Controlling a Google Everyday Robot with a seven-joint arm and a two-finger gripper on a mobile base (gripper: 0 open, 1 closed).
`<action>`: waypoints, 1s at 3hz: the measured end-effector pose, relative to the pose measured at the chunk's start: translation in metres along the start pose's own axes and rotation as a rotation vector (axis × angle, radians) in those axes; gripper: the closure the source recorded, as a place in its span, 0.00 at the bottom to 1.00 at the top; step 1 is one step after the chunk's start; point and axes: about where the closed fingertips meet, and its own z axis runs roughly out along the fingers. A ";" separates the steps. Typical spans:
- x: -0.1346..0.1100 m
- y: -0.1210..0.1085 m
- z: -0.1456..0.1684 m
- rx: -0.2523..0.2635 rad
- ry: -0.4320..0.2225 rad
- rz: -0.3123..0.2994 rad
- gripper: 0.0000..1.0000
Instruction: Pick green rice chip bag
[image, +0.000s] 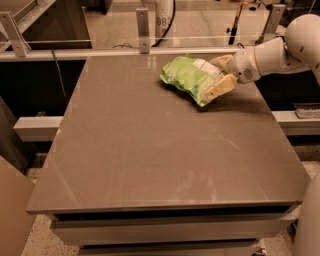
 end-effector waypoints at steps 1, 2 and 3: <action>-0.013 -0.002 -0.001 0.003 -0.027 -0.028 0.41; -0.037 0.003 -0.007 0.012 -0.055 -0.086 0.65; -0.061 0.011 -0.017 0.022 -0.091 -0.146 0.88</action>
Offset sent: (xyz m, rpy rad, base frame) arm -0.0094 0.0202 0.0675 0.0312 -0.1728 0.0663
